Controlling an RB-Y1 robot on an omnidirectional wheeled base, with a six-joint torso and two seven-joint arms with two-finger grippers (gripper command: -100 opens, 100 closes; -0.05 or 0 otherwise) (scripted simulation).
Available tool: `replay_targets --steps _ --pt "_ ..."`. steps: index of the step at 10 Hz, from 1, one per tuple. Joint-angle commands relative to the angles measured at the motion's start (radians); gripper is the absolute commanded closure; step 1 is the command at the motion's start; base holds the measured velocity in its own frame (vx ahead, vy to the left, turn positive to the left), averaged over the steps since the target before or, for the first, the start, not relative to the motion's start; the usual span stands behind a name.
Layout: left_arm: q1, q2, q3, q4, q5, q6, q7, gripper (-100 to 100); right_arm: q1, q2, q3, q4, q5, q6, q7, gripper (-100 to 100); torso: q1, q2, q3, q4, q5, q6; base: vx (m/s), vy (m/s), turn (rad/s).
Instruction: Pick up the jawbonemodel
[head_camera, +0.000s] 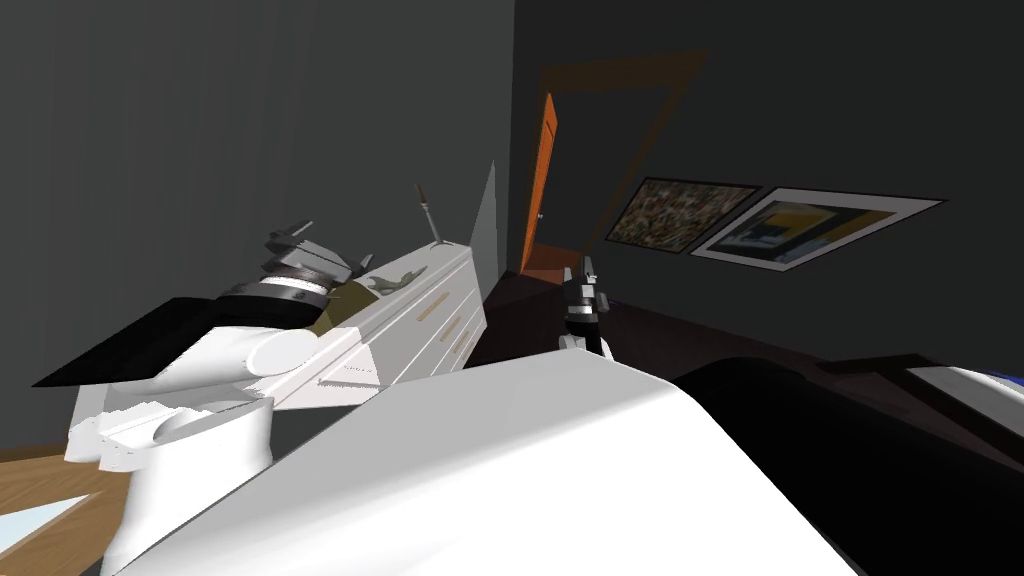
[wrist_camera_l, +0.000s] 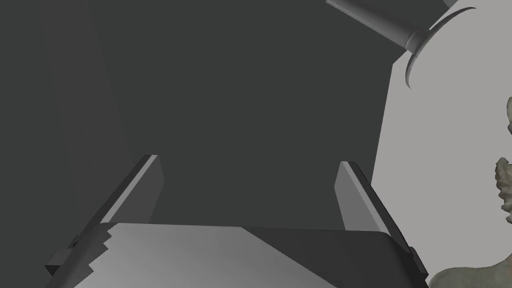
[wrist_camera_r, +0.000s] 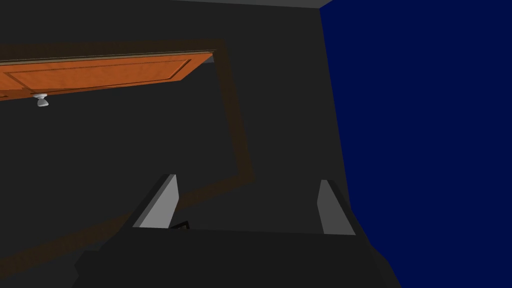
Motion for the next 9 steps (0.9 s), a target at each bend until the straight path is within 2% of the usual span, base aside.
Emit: replay_targets --steps 1,2,3,5,6,8,9 --pt "-0.009 0.019 0.01 0.004 0.024 0.05 0.023 -100 0.0 0.0 0.0 0.0 0.0 0.0 0.0 0 0.0 0.0 0.0 0.0 0.0 0.0 0.044 -0.029 -0.003" --pt "-0.009 0.019 0.01 0.004 0.024 0.064 0.023 -100 0.0 0.0 0.0 0.0 0.0 0.0 0.0 0 0.0 0.0 0.0 0.0 0.0 0.0 0.025 -0.007 0.001" --pt "-0.032 0.054 0.031 0.006 0.072 0.1 0.066 -100 0.0 0.0 0.0 0.0 0.0 0.0 0.0 0 0.001 0.0 0.0 0.0 0.0 0.0 0.029 -0.02 0.0" --pt "-0.032 0.054 0.031 0.006 0.072 0.145 0.066 -100 0.0 0.0 0.0 0.0 0.0 0.0 0.0 0 0.001 0.0 0.0 0.0 0.0 0.0 0.03 -0.018 0.001" --pt "-0.054 0.089 0.049 0.008 0.119 0.182 0.11 -100 0.0 0.0 0.0 0.0 0.0 0.0 0.0 0 0.001 0.001 0.0 0.0 0.0 0.0 0.036 -0.028 0.006" --pt "-0.054 0.089 0.049 0.008 0.119 0.228 0.11 -100 0.0 0.0 0.0 0.0 0.0 0.0 0.0 0 0.0 0.0 0.0 0.0 0.0 0.0 0.035 -0.023 0.004" --pt "-0.076 0.122 0.066 0.011 0.166 0.264 0.153 -100 0.0 0.0 0.0 0.0 0.0 0.0 0.0 0 0.001 0.0 0.0 0.0 0.0 0.0 0.037 -0.027 0.012"
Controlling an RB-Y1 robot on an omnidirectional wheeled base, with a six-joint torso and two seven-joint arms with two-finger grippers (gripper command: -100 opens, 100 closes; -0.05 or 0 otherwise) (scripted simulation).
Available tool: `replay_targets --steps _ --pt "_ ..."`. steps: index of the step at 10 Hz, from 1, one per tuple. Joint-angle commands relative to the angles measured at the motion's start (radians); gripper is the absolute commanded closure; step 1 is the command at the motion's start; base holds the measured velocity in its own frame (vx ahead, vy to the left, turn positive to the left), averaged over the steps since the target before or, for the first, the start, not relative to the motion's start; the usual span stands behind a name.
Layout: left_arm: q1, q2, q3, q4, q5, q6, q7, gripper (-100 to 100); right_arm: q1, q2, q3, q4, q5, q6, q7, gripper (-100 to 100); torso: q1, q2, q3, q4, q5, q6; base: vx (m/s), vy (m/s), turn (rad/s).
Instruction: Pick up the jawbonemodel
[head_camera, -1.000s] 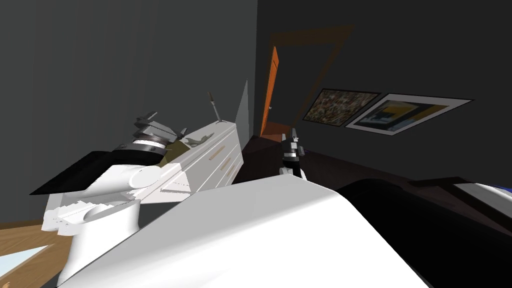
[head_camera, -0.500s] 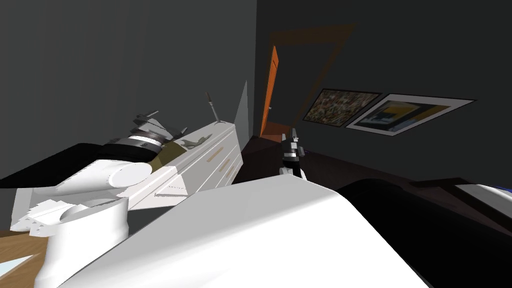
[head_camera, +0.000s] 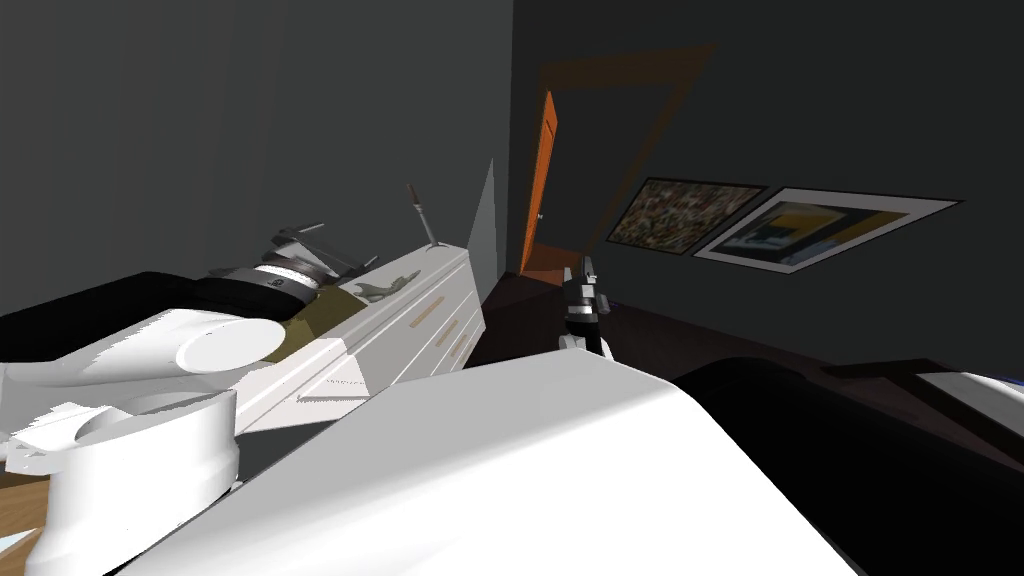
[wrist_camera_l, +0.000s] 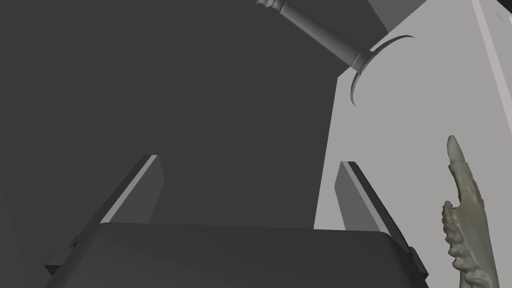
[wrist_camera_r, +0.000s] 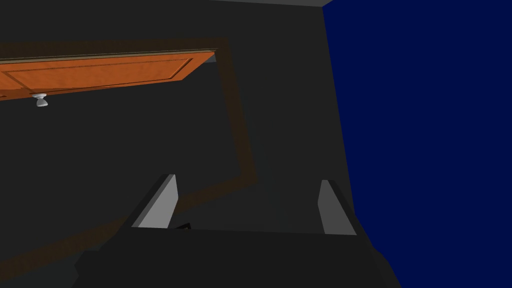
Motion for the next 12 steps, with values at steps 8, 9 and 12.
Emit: replay_targets --steps 8,9,12 --pt "-0.05 0.078 0.036 0.007 0.113 0.237 0.11 -100 0.0 0.0 0.0 0.0 0.0 0.0 0.0 0 0.0 0.0 0.0 0.0 0.0 0.0 0.033 -0.024 0.01" --pt "-0.069 0.108 0.046 0.011 0.155 0.27 0.151 -100 0.0 0.0 0.0 0.0 0.0 0.0 0.0 0 0.001 0.001 0.0 0.0 0.0 0.0 0.038 -0.027 0.033" --pt "-0.087 0.136 0.053 0.017 0.196 0.351 0.192 -100 0.0 0.0 0.0 0.0 0.0 0.0 0.0 0 0.001 0.001 0.0 0.0 0.0 0.0 0.035 -0.019 0.019"
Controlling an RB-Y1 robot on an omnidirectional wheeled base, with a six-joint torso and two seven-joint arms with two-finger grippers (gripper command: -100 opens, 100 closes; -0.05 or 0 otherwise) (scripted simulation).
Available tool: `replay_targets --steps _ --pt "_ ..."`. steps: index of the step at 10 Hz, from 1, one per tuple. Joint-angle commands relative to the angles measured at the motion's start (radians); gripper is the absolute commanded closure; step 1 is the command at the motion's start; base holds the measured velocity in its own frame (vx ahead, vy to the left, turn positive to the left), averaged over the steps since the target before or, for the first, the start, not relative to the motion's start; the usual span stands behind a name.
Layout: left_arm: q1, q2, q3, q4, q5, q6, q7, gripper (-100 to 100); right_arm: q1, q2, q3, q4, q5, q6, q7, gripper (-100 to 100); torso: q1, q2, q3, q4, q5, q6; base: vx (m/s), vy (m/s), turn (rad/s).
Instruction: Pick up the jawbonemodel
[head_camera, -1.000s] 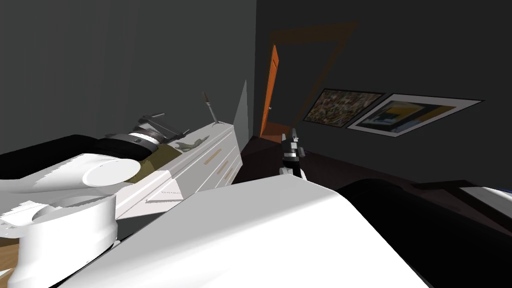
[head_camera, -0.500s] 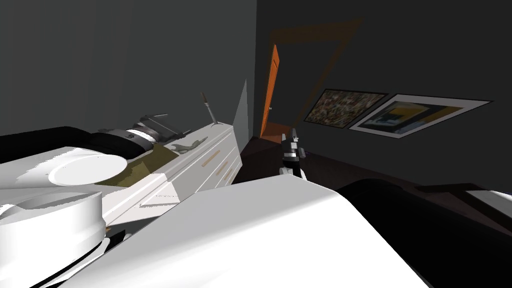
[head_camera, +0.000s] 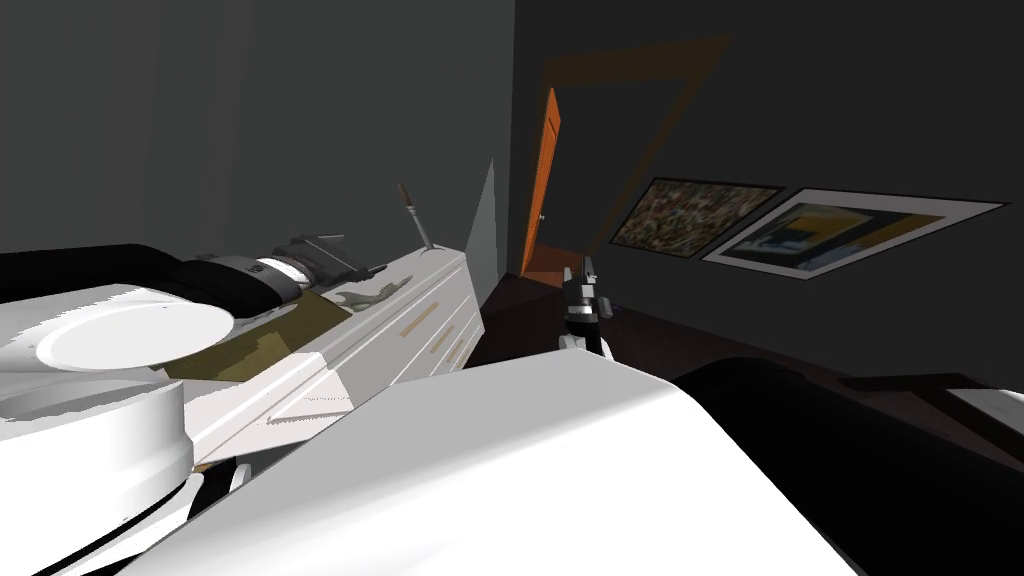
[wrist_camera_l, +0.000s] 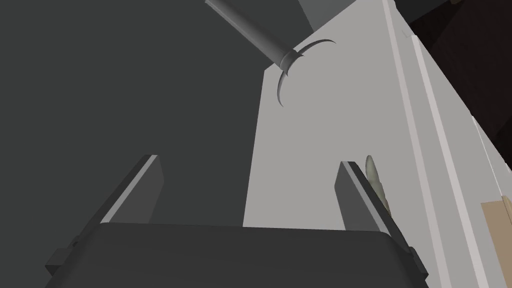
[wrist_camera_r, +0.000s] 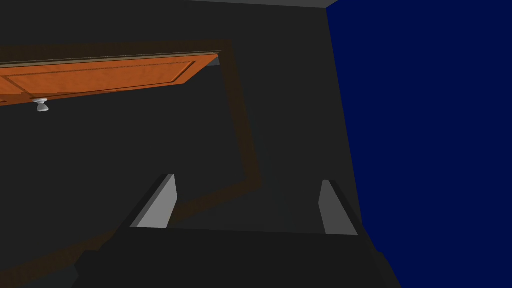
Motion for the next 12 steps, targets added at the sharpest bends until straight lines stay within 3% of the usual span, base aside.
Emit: replay_targets --steps 1,2,3,5,6,8,9,11,12 --pt "-0.008 0.014 0.005 0.004 0.021 0.05 0.022 -100 0.0 0.0 0.0 0.0 0.0 0.0 0.0 0 0.0 0.0 0.0 0.0 0.0 0.0 0.057 -0.016 0.027" --pt "-0.008 0.014 0.005 0.004 0.021 0.072 0.022 -100 0.0 0.0 0.0 0.0 0.0 0.0 0.0 0 0.0 -0.001 -0.001 0.0 0.0 0.0 0.032 -0.007 0.0" --pt "-0.025 0.041 0.011 0.01 0.06 0.103 0.061 -100 0.0 0.0 0.0 0.0 0.0 0.0 0.0 0 0.001 0.0 0.0 0.0 0.0 0.0 0.041 -0.011 0.041" --pt "-0.025 0.041 0.011 0.01 0.06 0.151 0.061 -100 0.0 0.0 0.0 0.0 0.0 0.0 0.0 0 0.0 0.0 0.0 0.0 0.0 0.0 0.035 -0.01 0.017" --pt "-0.04 0.066 0.015 0.016 0.097 0.183 0.099 -100 0.0 0.0 0.0 0.0 0.0 0.0 0.0 0 0.001 0.0 0.0 0.0 0.0 0.0 0.055 -0.011 0.054" --pt "-0.04 0.066 0.015 0.016 0.097 0.228 0.099 -100 0.0 0.0 0.0 0.0 0.0 0.0 0.0 0 0.0 -0.001 -0.001 0.0 0.0 0.0 0.041 -0.008 0.013" --pt "-0.055 0.09 0.018 0.023 0.132 0.264 0.135 -100 0.0 0.0 0.0 0.0 0.0 0.0 0.0 0 0.001 0.0 0.0 0.0 0.0 0.0 0.042 0.002 0.04" --pt "-0.055 0.09 0.018 0.023 0.132 0.302 0.135 -100 0.0 0.0 0.0 0.0 0.0 0.0 0.0 0 0.001 0.0 0.0 0.0 0.0 0.0 0.038 -0.005 0.023" --pt "-0.068 0.113 0.018 0.029 0.166 0.337 0.169 -100 0.0 0.0 0.0 0.0 0.0 0.0 0.0 0 0.001 0.0 0.0 0.0 0.0 0.0 0.054 -0.015 0.073"
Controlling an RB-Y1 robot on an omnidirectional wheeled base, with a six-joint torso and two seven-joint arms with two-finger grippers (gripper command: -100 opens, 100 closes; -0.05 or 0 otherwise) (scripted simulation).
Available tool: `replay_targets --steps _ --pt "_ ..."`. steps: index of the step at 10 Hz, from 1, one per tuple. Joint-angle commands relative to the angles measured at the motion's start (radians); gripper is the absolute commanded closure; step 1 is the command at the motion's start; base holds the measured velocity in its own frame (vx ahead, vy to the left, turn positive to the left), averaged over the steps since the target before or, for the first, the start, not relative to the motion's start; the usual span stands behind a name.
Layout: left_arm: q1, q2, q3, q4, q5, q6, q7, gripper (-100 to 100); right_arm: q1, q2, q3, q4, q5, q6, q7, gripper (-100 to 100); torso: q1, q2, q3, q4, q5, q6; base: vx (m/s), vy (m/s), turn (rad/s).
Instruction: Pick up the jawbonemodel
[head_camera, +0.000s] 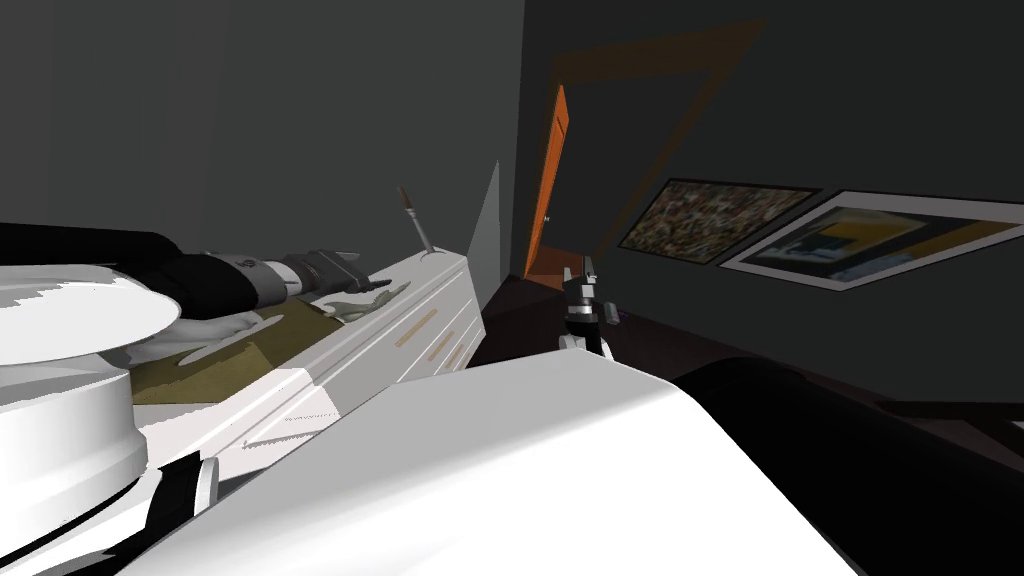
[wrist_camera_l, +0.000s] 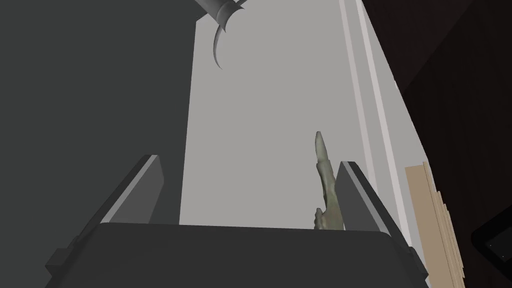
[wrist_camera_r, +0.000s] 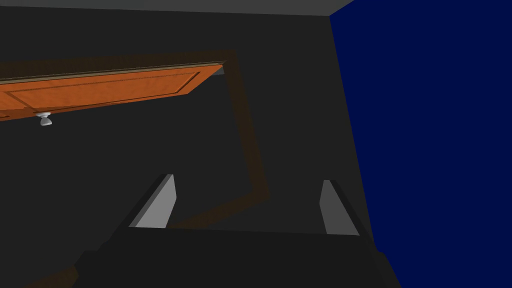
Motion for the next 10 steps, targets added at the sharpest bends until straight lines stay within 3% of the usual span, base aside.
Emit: replay_targets --steps 1,2,5,7,10 --pt "-0.01 0.012 -0.001 0.004 0.015 0.05 0.021 -100 0.0 0.0 0.0 0.0 0.0 0.0 0.0 0 0.0 0.0 0.0 0.0 0.0 0.0 0.05 -0.013 0.032" --pt "-0.01 0.012 -0.001 0.004 0.015 0.06 0.021 -100 0.0 0.0 0.0 0.0 0.0 0.0 0.0 0 0.0 0.0 0.0 0.0 0.0 0.0 0.021 -0.003 -0.013" --pt "-0.034 0.053 -0.005 0.016 0.075 0.154 0.083 -100 0.0 0.0 0.0 0.0 0.0 0.0 0.0 0 0.0 0.0 0.0 0.0 0.0 0.0 0.049 -0.007 0.056" --pt "-0.034 0.053 -0.005 0.016 0.075 0.193 0.083 -100 0.0 0.0 0.0 0.0 0.0 0.0 0.0 0 0.0 0.0 0.0 0.0 0.0 0.0 0.038 -0.01 0.008" --pt "-0.055 0.088 -0.014 0.028 0.125 0.287 0.137 -100 0.0 0.0 0.0 0.0 0.0 0.0 0.0 0 0.0 0.001 0.0 0.0 0.0 0.0 0.044 -0.006 0.05"
